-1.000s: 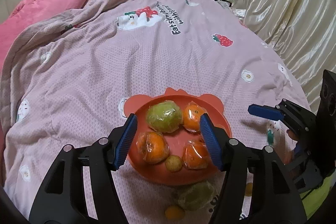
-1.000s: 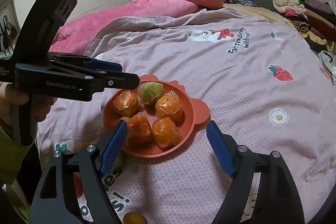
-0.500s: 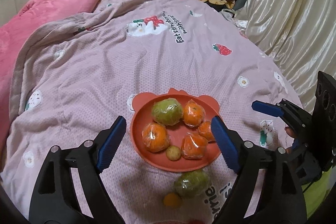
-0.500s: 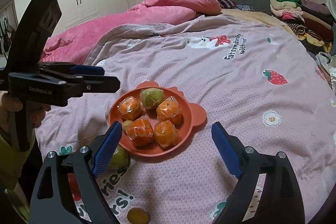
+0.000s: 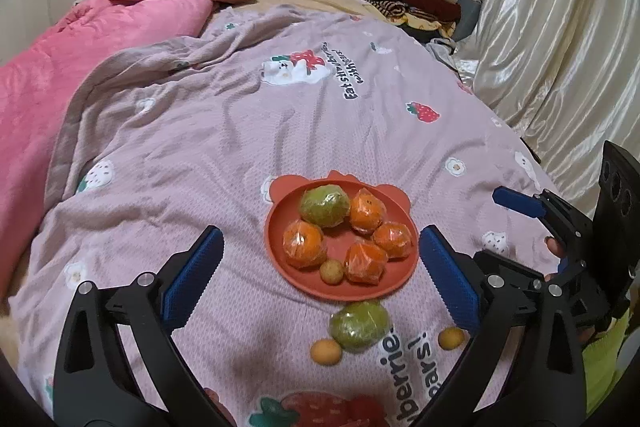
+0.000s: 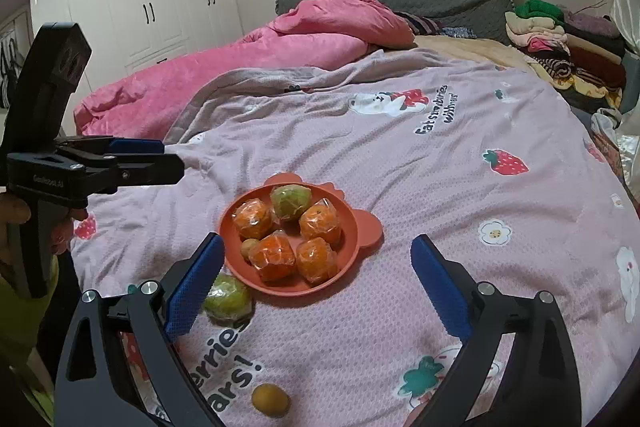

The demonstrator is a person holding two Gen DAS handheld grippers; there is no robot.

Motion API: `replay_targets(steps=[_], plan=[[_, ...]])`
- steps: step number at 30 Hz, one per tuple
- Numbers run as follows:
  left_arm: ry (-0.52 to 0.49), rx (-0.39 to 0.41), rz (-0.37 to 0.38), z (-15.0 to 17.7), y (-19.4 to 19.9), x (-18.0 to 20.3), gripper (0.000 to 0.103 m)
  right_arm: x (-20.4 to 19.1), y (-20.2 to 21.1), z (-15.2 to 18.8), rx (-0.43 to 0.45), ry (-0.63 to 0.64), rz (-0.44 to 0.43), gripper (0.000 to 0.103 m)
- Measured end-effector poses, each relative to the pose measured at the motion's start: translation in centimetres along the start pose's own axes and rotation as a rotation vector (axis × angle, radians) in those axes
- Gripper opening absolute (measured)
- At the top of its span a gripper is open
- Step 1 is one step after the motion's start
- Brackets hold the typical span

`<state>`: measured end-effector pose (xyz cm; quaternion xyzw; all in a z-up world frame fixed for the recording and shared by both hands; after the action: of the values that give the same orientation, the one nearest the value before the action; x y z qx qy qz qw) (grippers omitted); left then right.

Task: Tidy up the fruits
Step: 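Withdraw both open tools from the plate toward the remaining fruit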

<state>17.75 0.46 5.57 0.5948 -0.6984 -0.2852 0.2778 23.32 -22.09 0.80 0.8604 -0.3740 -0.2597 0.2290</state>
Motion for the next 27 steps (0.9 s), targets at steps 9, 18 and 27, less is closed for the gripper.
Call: replay_targets(steps=[9,18,27], plan=[[0.001,0.008,-0.011,1.8,1.8,0.5,0.093,-1.0,1.0,1.2,0.000,0.005,-0.016,0.095],[0.009,-0.009,-0.011,3.8,2.6,-0.1,0.093,-1.9,1.6,2.7,-0.012,-0.002,-0.018,0.095],[0.014,-0.020,-0.008,5.3,2.9,-0.4,0.093,-2.4,2.3,4.5,-0.035,-0.020,-0.010,0.095]])
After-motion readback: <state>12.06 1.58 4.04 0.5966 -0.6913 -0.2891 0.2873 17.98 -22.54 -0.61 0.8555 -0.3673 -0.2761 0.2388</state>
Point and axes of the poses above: each gripper's, at about its wrist camera, not at the fingertips, and y roughly against the way its jaws point, x to its right, z to its underside, the point moved 1 cm from there along -y, roughly the way its jaws point, and after that the axes turned 10 degrees about -y, right-handed, at the moved point
